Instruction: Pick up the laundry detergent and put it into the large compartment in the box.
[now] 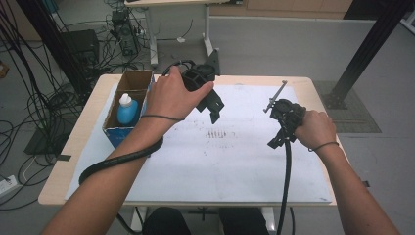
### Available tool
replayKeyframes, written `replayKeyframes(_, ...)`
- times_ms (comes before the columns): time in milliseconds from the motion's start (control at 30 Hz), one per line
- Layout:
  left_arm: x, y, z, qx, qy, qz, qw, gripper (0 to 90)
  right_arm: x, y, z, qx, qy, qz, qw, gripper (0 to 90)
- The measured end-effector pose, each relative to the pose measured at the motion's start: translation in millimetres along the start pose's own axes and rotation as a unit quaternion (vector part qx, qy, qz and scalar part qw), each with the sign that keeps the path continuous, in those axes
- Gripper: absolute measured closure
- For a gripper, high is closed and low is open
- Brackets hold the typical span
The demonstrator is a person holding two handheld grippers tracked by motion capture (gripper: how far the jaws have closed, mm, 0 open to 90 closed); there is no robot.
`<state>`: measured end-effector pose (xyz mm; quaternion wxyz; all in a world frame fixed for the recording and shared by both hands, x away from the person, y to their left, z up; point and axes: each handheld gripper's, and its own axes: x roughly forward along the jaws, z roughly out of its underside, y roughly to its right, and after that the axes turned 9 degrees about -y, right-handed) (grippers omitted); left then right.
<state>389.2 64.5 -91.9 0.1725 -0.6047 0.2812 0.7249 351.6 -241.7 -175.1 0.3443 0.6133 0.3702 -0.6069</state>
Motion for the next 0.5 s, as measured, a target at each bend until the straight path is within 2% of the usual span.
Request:
replayKeyframes(100, 2.3, 2.0, -2.5, 0.006, -0.003, 0.000, 1.0000, 4.6, 0.2, 0.1, 0.2, -0.001, 0.001, 0.000, 1.0000, 2.9)
replayKeyframes(500, 11.2, 1.4, -4.4, 0.005, -0.005, 0.007, 1.0000, 4.6, 2.2, -1.4, 0.1, -0.001, 0.003, -0.001, 1.0000, 2.9)
